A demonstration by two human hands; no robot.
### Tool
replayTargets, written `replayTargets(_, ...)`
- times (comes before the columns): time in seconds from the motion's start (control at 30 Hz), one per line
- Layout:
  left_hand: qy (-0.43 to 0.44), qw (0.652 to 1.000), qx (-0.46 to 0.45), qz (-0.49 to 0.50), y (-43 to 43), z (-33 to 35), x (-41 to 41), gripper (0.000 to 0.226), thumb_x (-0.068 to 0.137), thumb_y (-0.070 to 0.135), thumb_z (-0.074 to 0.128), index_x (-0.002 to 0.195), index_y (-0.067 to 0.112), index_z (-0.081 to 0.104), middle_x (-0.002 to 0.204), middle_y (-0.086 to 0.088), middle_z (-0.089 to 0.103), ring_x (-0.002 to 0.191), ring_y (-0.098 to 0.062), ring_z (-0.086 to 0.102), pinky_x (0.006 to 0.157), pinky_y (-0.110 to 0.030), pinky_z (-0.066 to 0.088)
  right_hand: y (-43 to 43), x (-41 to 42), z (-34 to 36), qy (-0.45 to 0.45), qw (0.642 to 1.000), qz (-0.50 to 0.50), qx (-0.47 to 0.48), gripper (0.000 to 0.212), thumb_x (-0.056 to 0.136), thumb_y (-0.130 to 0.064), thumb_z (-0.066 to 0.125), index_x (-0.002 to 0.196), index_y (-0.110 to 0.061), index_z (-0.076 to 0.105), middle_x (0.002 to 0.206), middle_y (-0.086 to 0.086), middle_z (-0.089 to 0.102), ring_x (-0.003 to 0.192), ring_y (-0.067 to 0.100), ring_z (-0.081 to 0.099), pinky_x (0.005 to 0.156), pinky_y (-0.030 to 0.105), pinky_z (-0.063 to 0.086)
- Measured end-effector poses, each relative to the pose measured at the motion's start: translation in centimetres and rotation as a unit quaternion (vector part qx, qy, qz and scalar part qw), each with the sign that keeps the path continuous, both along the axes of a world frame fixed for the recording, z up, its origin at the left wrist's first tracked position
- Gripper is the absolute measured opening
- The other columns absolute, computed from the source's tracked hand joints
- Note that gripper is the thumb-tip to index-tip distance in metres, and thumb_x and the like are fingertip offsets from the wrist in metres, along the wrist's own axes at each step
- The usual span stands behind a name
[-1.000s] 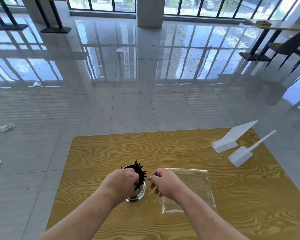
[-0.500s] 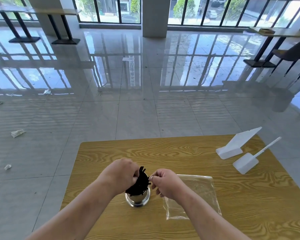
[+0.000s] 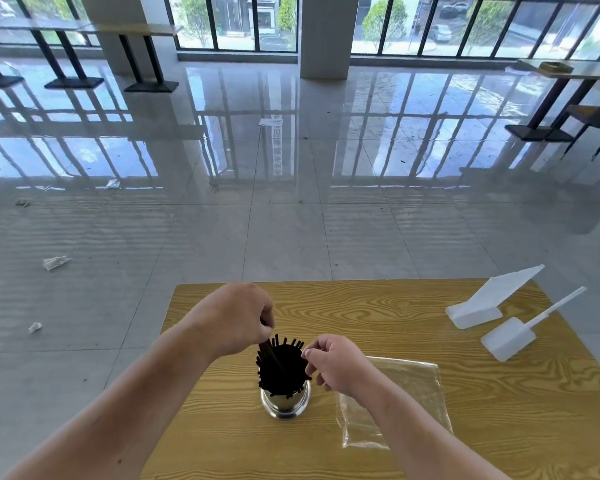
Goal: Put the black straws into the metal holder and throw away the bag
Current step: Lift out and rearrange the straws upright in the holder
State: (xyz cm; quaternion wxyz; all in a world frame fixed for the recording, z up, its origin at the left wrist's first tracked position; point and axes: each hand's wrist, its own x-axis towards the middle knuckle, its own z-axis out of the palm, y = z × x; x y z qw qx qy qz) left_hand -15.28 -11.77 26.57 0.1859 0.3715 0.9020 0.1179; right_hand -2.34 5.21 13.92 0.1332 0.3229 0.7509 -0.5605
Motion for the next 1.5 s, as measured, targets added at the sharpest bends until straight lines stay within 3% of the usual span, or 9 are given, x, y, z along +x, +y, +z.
replayTargets(0.4,0.035,0.989,0.128,0.071,-1.6,3.9,-2.1,0.015,0.078,0.025,0.085,0.069,0.033,0.077,0.066,0.024,0.071,0.060,-0.003,0.066,0.052,-0.018,0.047,0.6,0.0,1.2,0.019,0.999,-0.035,-0.014,0.019,0.104,-0.019,0.060,0.098,-0.014,0.077,0.078,-0.001,0.080,0.055,0.009,0.063,0.053,0.023,0.052)
replayTargets(0.6,0.036,0.937,0.317,0.141,-1.4,3.2,-2.0,0.016,0.078,0.020,0.089,0.070,0.029,0.078,0.067,0.021,0.074,0.062,0.002,0.068,0.057,-0.011,0.050,0.0,-0.2,3.1,0.047,0.991,-0.026,-0.123,0.026,0.097,-0.030,0.064,0.109,-0.011,0.077,0.082,-0.001,0.078,0.060,0.011,0.062,0.057,0.025,0.050)
replayTargets(0.77,-0.170,0.845,0.457,0.219,-1.1,1.0,-1.6,0.013,0.085,0.005,0.083,0.077,0.015,0.081,0.067,-0.003,0.075,0.062,-0.013,0.068,0.065,-0.025,0.058,-0.1,-0.8,4.4,0.119,0.918,-0.025,-0.378,0.081,0.074,-0.051,0.092,0.139,-0.013,0.060,0.097,0.007,0.073,0.069,0.017,0.061,0.060,0.029,0.050)
replayTargets(0.87,-0.289,0.785,0.488,0.248,-1.4,-0.8,-1.7,0.009,0.083,0.006,0.084,0.077,0.013,0.082,0.073,-0.004,0.075,0.066,-0.013,0.071,0.066,-0.020,0.060,0.7,-1.2,5.4,0.172,0.874,-0.042,-0.452,0.094,0.061,-0.061,0.099,0.133,-0.020,0.053,0.098,0.008,0.070,0.070,0.017,0.060,0.060,0.029,0.051)
replayTargets(1.03,-0.421,0.712,0.477,0.296,-2.2,-4.2,-1.6,0.035,0.054,0.029,0.094,0.082,0.011,0.085,0.080,-0.008,0.076,0.069,-0.015,0.074,0.066,-0.022,0.061,1.9,-2.5,6.5,0.204,0.845,-0.133,-0.475,0.071,0.067,-0.060,0.096,0.122,-0.021,0.073,0.083,0.007,0.066,0.063,0.018,0.059,0.052,0.029,0.050)
replayTargets(1.17,-0.503,0.664,0.452,0.319,-2.7,-7.1,-1.1,0.018,0.065,0.015,0.090,0.082,0.011,0.084,0.084,-0.011,0.076,0.070,-0.016,0.074,0.064,-0.024,0.062,2.0,-2.8,6.6,0.177,0.909,-0.158,-0.342,0.031,0.102,-0.040,0.068,0.089,-0.017,0.085,0.070,0.009,0.064,0.056,0.019,0.059,0.049,0.030,0.050)
replayTargets(1.23,-0.516,0.674,0.422,0.318,-2.9,-8.4,-0.8,0.012,0.075,0.013,0.086,0.087,0.011,0.082,0.087,-0.013,0.075,0.070,-0.018,0.073,0.064,-0.027,0.063,1.9,-2.7,6.5,0.180,0.938,-0.151,-0.254,0.040,0.108,-0.033,0.058,0.083,-0.017,0.085,0.069,0.011,0.066,0.056,0.020,0.060,0.051,0.031,0.050)
replayTargets(1.37,-0.463,0.775,0.308,0.300,-3.1,-10.2,-0.2,0.020,0.093,0.019,0.079,0.111,0.011,0.074,0.100,-0.012,0.077,0.076,-0.021,0.075,0.064,-0.030,0.061,1.8,-2.4,6.7,0.202,0.970,-0.113,-0.080,0.047,0.109,-0.036,0.054,0.079,-0.017,0.084,0.063,0.007,0.067,0.053,0.016,0.057,0.049,0.025,0.046)
replayTargets(1.5,-0.372,0.851,0.235,0.287,-3.2,-11.5,0.1,0.017,0.094,0.025,0.078,0.108,0.018,0.073,0.104,-0.008,0.077,0.075,-0.017,0.076,0.064,-0.028,0.060,1.7,-2.1,6.4,0.194,0.979,-0.047,0.035,0.048,0.107,-0.046,0.056,0.077,-0.021,0.083,0.051,-0.010,0.050,0.046,0.009,0.042,0.046,0.020,0.034)
